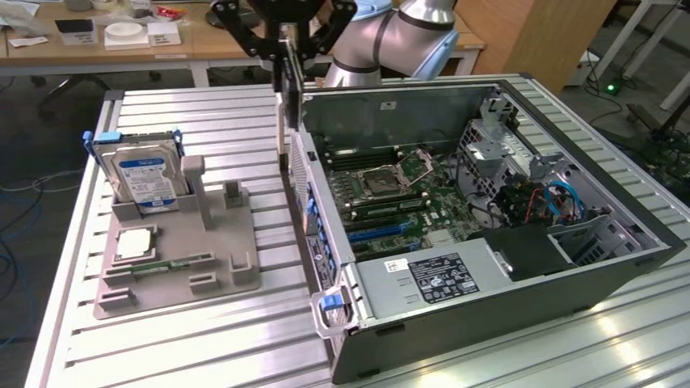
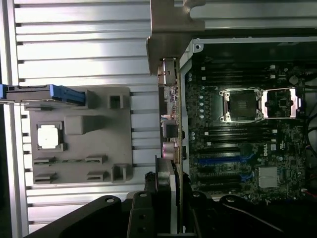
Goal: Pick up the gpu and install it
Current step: 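Pick up the gpu and move the gpu toward the slot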
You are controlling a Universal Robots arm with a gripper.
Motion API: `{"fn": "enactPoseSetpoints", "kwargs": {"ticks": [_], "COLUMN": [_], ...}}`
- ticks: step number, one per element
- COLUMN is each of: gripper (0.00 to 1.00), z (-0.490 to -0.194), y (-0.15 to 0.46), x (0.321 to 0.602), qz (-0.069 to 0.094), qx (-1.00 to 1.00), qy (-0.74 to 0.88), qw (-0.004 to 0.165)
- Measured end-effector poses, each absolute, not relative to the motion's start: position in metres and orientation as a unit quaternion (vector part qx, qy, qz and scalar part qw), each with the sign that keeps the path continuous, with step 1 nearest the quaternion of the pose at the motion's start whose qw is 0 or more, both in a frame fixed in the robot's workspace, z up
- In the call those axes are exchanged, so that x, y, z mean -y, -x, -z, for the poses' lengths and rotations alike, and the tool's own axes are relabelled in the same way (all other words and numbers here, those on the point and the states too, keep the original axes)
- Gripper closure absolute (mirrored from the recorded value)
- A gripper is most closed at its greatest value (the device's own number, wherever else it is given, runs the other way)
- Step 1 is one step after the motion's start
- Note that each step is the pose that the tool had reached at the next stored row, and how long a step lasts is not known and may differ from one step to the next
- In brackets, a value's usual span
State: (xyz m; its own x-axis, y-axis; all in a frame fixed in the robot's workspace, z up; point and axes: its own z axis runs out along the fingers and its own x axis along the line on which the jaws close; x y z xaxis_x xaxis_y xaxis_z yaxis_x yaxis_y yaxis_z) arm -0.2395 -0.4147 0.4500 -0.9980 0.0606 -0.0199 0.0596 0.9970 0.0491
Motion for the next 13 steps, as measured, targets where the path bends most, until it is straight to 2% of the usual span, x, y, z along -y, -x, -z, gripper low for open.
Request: {"fn": "enactPoseSetpoints", "kwargs": {"ticks": [13], "gripper": [0.72], "z": [-0.450], "y": [0.191], "x": [0.415], "qz": [-0.024], "qx": [-0.999], "qy": [-0.030], "qw": [0.011]}}
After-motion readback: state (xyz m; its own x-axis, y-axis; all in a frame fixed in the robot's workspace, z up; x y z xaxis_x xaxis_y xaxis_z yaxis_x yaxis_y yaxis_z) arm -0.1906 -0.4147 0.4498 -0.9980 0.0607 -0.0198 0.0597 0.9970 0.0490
